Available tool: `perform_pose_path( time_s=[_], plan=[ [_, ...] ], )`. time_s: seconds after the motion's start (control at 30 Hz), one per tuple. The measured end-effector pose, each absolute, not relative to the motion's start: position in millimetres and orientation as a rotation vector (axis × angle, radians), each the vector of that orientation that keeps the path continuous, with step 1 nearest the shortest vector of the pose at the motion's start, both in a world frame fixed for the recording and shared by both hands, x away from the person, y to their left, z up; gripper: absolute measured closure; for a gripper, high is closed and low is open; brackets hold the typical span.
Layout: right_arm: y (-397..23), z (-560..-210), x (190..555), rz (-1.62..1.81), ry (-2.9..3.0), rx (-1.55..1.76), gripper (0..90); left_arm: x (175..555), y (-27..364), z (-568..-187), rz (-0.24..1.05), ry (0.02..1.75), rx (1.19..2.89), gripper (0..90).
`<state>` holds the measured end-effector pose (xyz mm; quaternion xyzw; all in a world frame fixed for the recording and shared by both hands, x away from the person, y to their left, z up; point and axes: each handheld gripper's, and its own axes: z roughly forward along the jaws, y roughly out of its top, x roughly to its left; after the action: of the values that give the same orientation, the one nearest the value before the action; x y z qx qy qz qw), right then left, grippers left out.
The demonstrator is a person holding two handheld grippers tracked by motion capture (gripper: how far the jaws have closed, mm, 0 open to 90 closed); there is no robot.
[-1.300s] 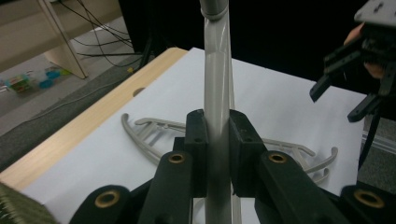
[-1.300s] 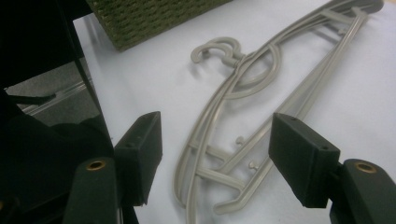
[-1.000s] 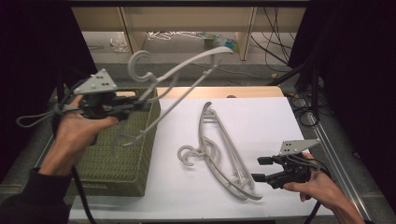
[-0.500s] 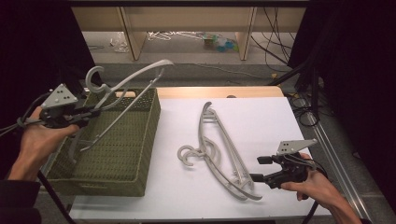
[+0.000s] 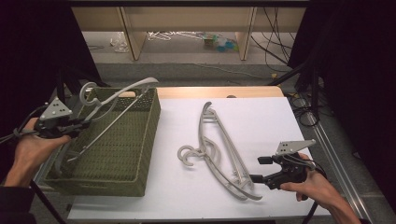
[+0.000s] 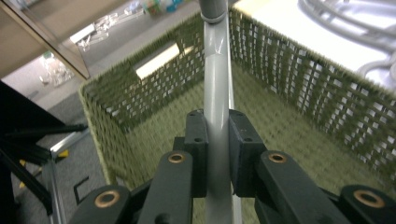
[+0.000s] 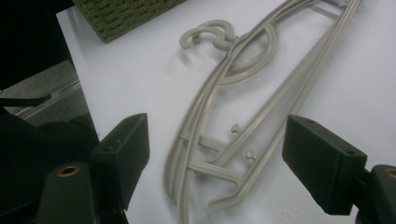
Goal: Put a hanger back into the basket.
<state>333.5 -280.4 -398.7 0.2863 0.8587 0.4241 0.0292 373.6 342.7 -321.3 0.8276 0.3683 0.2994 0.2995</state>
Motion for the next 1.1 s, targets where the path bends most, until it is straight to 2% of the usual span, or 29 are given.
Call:
perform_pose_path(
  time_s=[0.47, 0.57, 0.9, 1.1],
  plan=[
    [-280, -402, 335, 1.296, 2.662, 0.895, 24.1, 381, 350, -340, 0.695, 1.122, 2.198, 79.6],
    [-280, -403, 335, 1.292, 2.664, 0.891, 24.3, 384, 349, -345, 0.672, 1.111, 2.202, 79.6],
    [-278, -405, 335, 1.294, 2.673, 0.898, 24.3, 409, 339, -379, 0.563, 1.199, 2.275, 79.4],
    [-277, -407, 335, 1.287, 2.680, 0.892, 24.3, 415, 348, -396, 0.522, 1.322, 2.229, 78.0]
  ],
)
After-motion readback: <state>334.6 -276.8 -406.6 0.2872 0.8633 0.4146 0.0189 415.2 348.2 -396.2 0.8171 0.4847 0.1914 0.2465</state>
